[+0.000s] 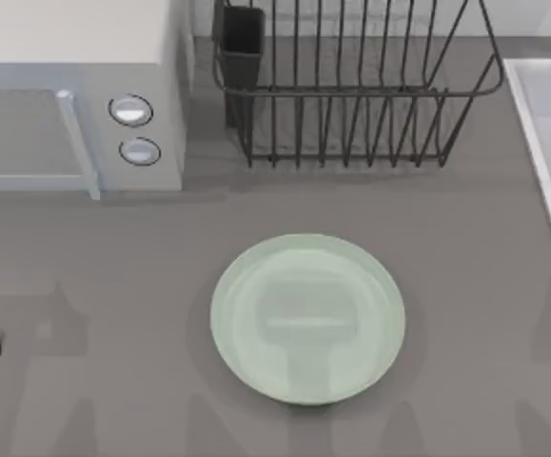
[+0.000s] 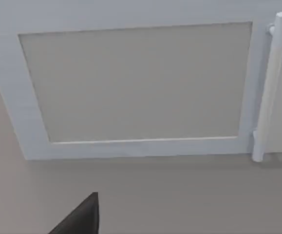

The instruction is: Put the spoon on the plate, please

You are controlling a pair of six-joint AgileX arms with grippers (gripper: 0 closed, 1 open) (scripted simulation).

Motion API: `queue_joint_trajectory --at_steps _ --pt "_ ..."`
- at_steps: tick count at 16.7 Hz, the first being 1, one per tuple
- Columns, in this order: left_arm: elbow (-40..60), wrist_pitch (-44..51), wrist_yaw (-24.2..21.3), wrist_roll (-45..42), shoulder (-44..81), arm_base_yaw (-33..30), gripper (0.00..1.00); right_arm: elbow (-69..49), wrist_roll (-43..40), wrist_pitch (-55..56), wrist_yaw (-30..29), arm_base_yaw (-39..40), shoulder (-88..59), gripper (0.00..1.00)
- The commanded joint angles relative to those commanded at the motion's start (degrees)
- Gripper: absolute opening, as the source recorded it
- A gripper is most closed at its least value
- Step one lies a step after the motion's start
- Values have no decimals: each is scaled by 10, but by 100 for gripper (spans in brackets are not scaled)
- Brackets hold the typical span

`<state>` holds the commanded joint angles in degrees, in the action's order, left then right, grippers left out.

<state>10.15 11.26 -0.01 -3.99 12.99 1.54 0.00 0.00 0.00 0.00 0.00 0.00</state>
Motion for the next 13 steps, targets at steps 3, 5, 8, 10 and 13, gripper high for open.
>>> queue_joint_trajectory --at_steps 3,5,8,10,13 --pt "86 106 -1 -35 143 13 100 0 0 0 0 0 0 100" --pt "145 183 -1 -61 254 23 100 0 0 0 0 0 0 100" --pt "233 295 0 -97 418 37 100 0 0 0 0 0 0 100" --pt "288 360 0 -119 513 46 100 0 0 0 0 0 0 100" --pt "358 435 0 -145 616 57 100 0 0 0 0 0 0 100"
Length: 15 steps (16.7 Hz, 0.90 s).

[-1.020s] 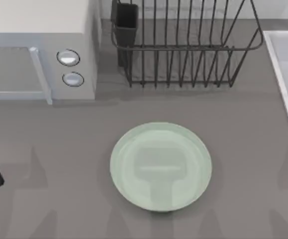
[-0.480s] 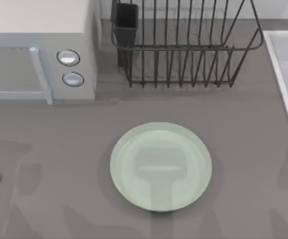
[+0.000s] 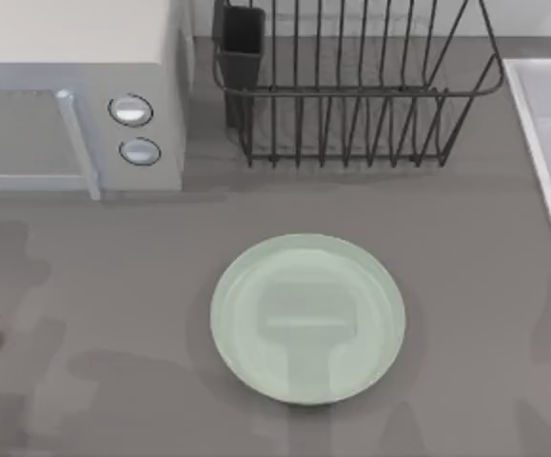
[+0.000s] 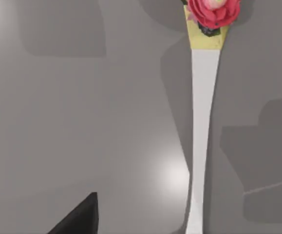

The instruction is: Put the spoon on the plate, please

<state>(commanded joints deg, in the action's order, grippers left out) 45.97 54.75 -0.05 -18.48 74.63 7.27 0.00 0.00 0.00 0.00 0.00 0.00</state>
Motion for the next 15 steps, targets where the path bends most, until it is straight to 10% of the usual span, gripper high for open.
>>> queue_joint_trajectory --at_steps 15 --pt "2 -45 -1 -19 110 7 100 0 0 0 0 0 0 100"
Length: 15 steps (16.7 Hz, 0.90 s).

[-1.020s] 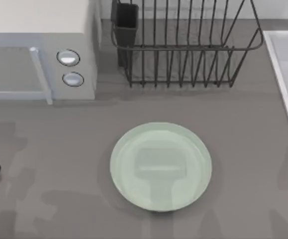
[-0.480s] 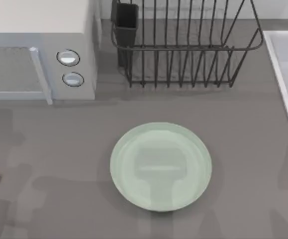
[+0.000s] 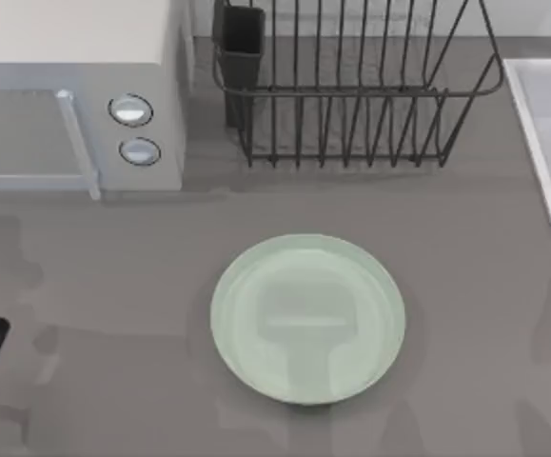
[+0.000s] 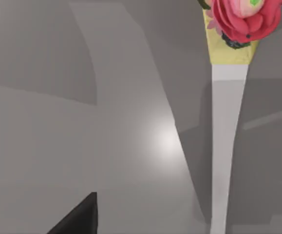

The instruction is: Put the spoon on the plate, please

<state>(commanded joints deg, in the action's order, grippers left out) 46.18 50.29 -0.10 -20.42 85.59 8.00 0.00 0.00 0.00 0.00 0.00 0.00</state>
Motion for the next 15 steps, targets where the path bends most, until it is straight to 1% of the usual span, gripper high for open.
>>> queue_joint_trajectory --at_steps 3,5,7,11,15 --pt "-48 -97 0 -2 44 1 100 0 0 0 0 0 0 100" --pt "-74 -145 0 -3 69 2 100 0 0 0 0 0 0 100" --pt "-87 -170 0 -4 82 2 100 0 0 0 0 0 0 100" --pt "-89 -173 0 -4 83 2 100 0 0 0 0 0 0 100" --pt "-89 -173 0 -4 83 2 70 0 0 0 0 0 0 100"
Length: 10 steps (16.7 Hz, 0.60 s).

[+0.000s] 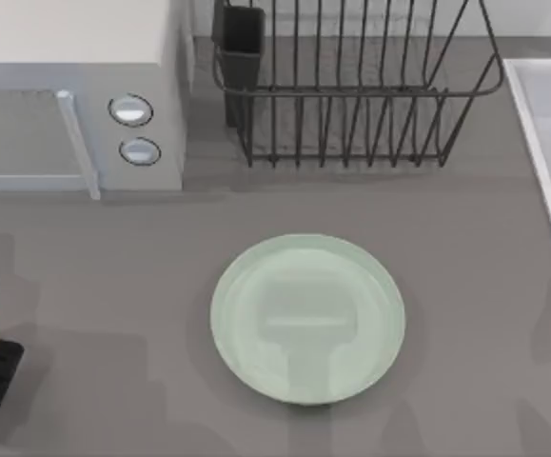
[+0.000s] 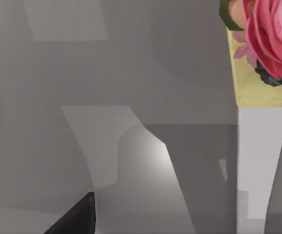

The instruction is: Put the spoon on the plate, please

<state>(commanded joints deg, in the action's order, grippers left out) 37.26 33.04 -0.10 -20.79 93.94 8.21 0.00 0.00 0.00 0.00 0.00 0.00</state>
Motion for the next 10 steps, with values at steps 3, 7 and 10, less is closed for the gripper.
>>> queue_joint_trajectory --at_steps 3,7,10 --pt "0 0 0 0 0 0 47 0 0 0 0 0 0 100" --pt "0 0 0 0 0 0 17 0 0 0 0 0 0 100" --pt "0 0 0 0 0 0 0 0 0 0 0 0 0 100"
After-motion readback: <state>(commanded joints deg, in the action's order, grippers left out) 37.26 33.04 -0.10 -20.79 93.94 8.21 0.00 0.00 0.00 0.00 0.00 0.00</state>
